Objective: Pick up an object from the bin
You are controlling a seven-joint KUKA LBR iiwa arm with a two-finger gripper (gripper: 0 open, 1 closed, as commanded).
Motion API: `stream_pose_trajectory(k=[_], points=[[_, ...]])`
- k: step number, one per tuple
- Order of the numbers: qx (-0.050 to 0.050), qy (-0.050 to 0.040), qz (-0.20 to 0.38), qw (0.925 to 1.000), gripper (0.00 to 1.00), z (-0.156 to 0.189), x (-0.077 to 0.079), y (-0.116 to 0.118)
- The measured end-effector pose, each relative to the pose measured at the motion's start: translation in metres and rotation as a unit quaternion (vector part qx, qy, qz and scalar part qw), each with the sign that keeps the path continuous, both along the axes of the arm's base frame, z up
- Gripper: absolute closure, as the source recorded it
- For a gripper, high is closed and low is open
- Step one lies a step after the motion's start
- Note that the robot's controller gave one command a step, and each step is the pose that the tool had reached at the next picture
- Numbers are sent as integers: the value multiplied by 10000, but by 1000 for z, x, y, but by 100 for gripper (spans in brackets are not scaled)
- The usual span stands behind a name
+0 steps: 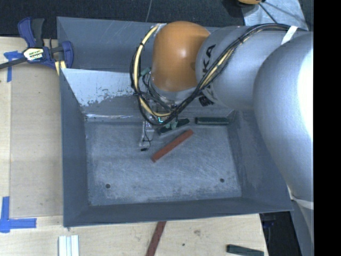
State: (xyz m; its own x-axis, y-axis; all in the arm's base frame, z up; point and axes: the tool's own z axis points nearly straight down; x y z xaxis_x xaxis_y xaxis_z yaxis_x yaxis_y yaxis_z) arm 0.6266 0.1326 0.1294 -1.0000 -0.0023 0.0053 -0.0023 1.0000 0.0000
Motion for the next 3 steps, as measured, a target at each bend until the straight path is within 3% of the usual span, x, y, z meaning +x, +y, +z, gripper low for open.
stream_pose_trajectory(k=[1, 2, 3], points=[[5, -41, -13, 10000, 0, 5, 2, -1], [3, -45, 1248, 9922, 0, -53, -7, -66], [7, -41, 2357, 9718, 0, -8, -1, -87]])
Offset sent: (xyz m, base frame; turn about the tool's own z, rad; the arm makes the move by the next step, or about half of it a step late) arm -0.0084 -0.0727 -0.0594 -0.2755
